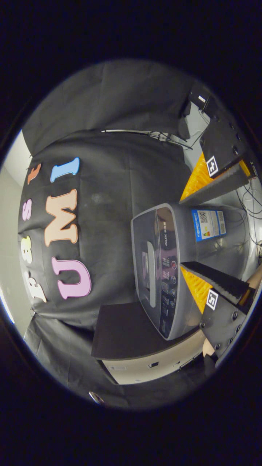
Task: Put the clothes into the washing machine and then close the washing machine lid.
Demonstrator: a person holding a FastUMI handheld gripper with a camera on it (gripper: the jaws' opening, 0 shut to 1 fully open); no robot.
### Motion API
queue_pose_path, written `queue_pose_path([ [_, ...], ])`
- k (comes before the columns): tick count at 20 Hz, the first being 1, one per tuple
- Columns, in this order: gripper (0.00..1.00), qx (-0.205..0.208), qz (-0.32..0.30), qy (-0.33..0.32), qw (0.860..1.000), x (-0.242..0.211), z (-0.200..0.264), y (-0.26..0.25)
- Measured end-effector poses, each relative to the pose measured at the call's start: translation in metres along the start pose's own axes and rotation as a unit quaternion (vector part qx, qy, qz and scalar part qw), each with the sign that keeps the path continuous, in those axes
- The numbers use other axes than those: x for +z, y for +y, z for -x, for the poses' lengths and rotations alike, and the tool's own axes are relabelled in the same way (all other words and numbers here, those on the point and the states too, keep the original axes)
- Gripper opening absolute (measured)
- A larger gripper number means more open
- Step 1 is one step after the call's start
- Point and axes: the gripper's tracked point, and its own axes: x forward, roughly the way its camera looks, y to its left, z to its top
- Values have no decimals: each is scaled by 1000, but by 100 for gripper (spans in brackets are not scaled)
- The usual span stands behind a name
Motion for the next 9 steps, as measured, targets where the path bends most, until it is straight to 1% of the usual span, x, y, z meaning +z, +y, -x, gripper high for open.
queue_pose_path([
  [2,96,2,1,4,1000,-2,5,2],
  [5,96,4,7,-15,1000,8,9,3],
  [6,96,4,11,-15,1000,5,10,4],
  [9,96,10,46,-3,999,-1,12,14],
])
